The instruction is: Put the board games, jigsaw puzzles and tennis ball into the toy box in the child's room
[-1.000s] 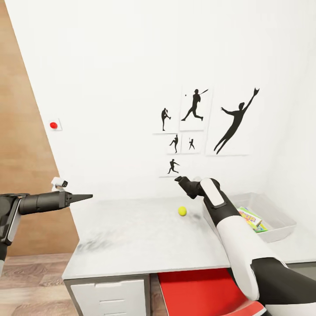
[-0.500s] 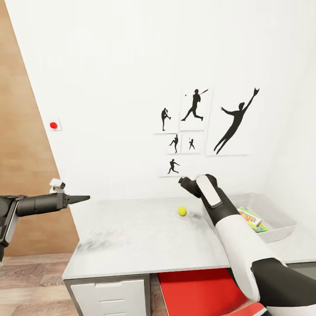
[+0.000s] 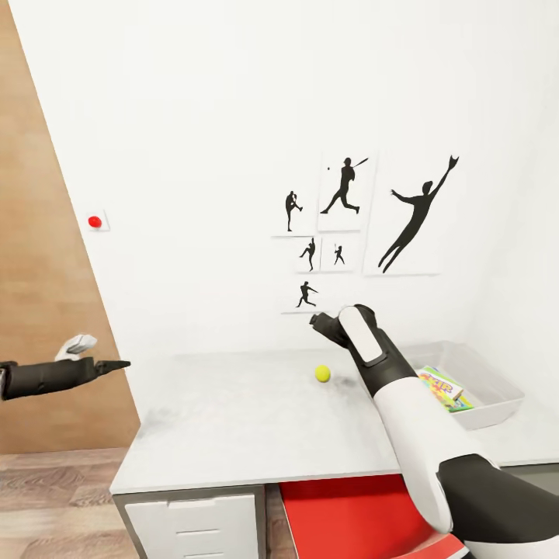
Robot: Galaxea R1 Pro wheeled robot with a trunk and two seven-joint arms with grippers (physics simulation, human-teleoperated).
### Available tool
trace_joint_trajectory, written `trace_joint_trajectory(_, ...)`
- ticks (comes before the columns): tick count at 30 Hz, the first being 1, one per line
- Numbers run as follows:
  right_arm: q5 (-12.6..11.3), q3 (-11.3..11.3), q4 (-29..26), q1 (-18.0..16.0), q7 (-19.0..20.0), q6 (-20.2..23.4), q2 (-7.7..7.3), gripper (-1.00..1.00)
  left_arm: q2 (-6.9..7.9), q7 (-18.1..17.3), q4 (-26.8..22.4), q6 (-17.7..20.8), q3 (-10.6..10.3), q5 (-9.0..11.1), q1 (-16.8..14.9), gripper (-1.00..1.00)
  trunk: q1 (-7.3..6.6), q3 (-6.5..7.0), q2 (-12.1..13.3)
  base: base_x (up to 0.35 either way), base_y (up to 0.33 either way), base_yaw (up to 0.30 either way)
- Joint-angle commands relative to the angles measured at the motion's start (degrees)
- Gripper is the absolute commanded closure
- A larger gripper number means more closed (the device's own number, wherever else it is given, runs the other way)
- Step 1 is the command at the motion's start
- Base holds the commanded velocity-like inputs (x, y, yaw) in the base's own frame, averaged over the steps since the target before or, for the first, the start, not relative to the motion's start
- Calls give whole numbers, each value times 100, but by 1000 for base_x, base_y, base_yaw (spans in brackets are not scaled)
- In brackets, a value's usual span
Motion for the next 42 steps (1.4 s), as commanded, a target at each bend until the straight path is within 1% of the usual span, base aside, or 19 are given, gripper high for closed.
trace_joint_trajectory(1, -45, 12, -6, -2, -51, 4, -1, -100, -3, -34, 64, -15, 19, -105, -5, -100, 2, -3, -5, 0, 0, 0)
trace_joint_trajectory(2, -45, 12, -6, -1, -53, 5, 0, -100, -4, -2, 200, -173, 30, -174, -4, -100, 2, -3, -5, 0, 0, 0)
trace_joint_trajectory(5, -44, 13, -6, -1, -55, 24, 1, -100, -2, 38, 514, -488, 95, -247, -4, -100, 2, -3, -5, 0, 0, 0)
trace_joint_trajectory(6, -44, 13, -6, -1, -56, 29, 3, -100, -2, 55, 668, -607, 168, -266, -4, -100, 2, -3, -5, 0, 0, 0)
trace_joint_trajectory(8, -43, 13, -6, 0, -56, 33, 4, -100, -2, 84, 807, -696, 254, -281, -4, -100, 2, -4, -5, 0, 0, 0)
trace_joint_trajectory(9, -45, 13, -6, 0, -56, 35, 7, -100, -2, 123, 906, -772, 338, -291, -4, -100, 2, -6, -5, 0, 0, 0)
trace_joint_trajectory(12, -50, 15, -6, 0, -49, 41, 6, -100, 9, 213, 1025, -918, 475, -304, -4, -100, 2, -23, -5, 0, 0, 0)
trace_joint_trajectory(14, -52, 17, -6, 0, -46, 42, 6, -100, 34, 235, 1048, -947, 501, -306, -4, -100, 2, -38, -5, 0, 0, 0)
trace_joint_trajectory(18, -52, 21, -6, 0, -40, 42, 3, -100, 133, 278, 1079, -995, 524, -308, -4, -100, 2, -74, -5, 0, 0, 0)
trace_joint_trajectory(25, -61, 22, -4, 0, -64, 132, 7, -100, 172, 284, 1086, -1007, 528, -308, -4, -100, 2, -139, -5, 0, 0, 0)
trace_joint_trajectory(31, -48, 21, -11, -39, -73, 437, 10, -100, 182, 280, 1089, -1008, 528, -308, -4, -100, 2, -196, -5, 0, 0, 0)
trace_joint_trajectory(37, -58, 14, -11, -373, -105, 756, 19, -100, 197, 277, 1087, -1014, 537, -308, -4, -100, 2, -253, -5, 0, 0, 0)
trace_joint_trajectory(39, -58, 13, -8, -509, -189, 909, 54, -100, 201, 278, 1086, -1015, 541, -312, -4, -100, 2, -272, -5, 0, 0, 0)
trace_joint_trajectory(42, -53, 13, 16, -787, -514, 1210, 165, -100, 242, 277, 1088, -1016, 555, -313, -4, -100, 2, -300, -5, 0, 0, 0)
